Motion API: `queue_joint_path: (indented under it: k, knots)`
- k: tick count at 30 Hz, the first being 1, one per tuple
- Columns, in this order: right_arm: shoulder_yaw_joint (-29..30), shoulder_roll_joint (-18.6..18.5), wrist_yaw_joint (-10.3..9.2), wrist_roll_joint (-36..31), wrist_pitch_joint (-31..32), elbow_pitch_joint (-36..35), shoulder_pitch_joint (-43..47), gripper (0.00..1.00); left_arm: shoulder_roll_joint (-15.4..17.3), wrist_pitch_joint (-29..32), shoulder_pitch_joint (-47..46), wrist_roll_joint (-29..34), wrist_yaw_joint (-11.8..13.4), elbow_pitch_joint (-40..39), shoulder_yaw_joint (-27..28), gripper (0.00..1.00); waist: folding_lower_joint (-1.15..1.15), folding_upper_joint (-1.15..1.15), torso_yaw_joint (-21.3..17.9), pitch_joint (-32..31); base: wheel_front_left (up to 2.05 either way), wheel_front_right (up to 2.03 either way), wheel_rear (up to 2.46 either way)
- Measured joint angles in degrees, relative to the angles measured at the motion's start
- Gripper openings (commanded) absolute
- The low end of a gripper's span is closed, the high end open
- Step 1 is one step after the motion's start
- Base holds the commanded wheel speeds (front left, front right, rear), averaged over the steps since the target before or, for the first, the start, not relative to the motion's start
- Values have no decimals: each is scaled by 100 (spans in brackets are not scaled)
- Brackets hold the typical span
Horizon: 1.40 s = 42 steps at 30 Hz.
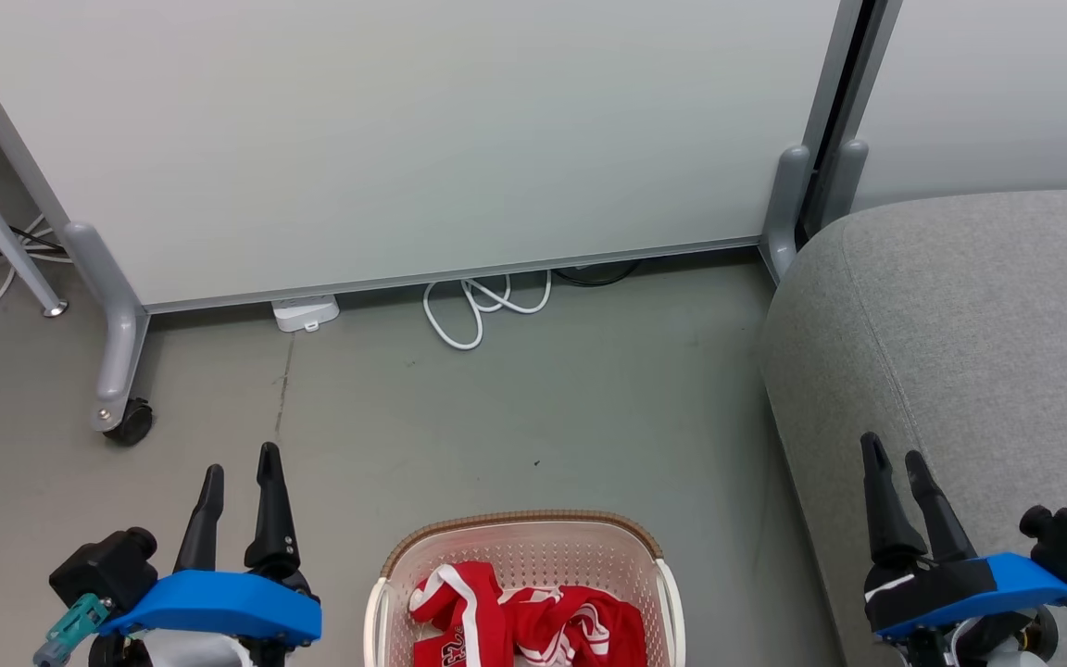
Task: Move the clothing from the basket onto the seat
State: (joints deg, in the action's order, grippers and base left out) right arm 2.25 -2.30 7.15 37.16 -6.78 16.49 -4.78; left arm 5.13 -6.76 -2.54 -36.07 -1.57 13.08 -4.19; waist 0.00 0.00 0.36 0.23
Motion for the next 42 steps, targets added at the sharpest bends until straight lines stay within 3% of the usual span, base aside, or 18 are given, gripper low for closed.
queue_joint_path:
  k: [42]
  knots:
    - [-142,-25,26,-2279,-542,193,-118,100,-54,-559,-28,1815,-210,260,-67,100,0,0,-19,-27,0,0,0]
